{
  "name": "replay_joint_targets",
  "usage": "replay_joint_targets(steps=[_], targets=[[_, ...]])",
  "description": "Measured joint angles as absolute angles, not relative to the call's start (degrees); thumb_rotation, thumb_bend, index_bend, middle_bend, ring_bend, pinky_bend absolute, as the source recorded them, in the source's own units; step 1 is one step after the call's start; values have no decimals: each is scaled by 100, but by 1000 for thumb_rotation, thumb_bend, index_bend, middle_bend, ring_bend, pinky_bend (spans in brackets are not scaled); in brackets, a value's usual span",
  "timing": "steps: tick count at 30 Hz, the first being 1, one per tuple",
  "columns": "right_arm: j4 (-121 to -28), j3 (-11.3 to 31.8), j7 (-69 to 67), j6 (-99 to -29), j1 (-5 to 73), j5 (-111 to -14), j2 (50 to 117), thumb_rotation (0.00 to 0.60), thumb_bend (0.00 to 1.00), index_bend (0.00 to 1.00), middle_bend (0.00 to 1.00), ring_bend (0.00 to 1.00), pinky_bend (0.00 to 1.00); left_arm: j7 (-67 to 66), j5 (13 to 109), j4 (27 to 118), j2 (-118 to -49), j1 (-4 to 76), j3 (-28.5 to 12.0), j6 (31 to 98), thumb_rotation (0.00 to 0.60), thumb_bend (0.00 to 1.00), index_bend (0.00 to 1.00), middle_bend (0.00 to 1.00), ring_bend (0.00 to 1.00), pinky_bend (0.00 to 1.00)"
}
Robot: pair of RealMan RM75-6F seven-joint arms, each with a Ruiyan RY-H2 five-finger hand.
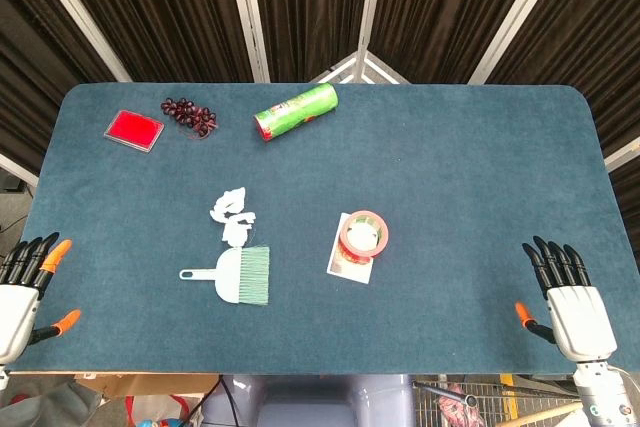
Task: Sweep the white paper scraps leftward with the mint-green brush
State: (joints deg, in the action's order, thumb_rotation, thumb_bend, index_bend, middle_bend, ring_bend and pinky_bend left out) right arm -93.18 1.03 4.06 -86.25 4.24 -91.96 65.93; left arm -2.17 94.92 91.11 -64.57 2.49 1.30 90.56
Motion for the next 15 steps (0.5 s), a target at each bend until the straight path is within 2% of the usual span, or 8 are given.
replay_joint_targets(steps=[7, 10, 12, 13, 15], targets=[[-9329, 102, 410, -8617, 426, -9190, 6591, 600, 322, 0, 0, 0, 1, -247, 9469, 9133, -6448, 257, 133, 9018, 600, 6, 0, 0, 0, 43], [-9346, 103, 405, -8616, 425, -9183, 6589, 600, 322, 0, 0, 0, 1, -284, 9482, 9131, -6446, 261, 146, 9001, 600, 6, 0, 28, 28, 107], [-9353, 102, 410, -8617, 426, -9191, 6589, 600, 322, 0, 0, 0, 1, -327, 9489, 9134, -6446, 269, 152, 8979, 600, 6, 0, 174, 165, 257], [-9354, 98, 421, -8611, 428, -9196, 6590, 600, 322, 0, 0, 0, 1, -368, 9494, 9144, -6449, 278, 148, 8973, 600, 12, 0, 323, 320, 408], [-9358, 92, 429, -8586, 433, -9192, 6592, 600, 322, 0, 0, 0, 1, -485, 9495, 9181, -6460, 306, 136, 8934, 600, 63, 25, 653, 699, 755]])
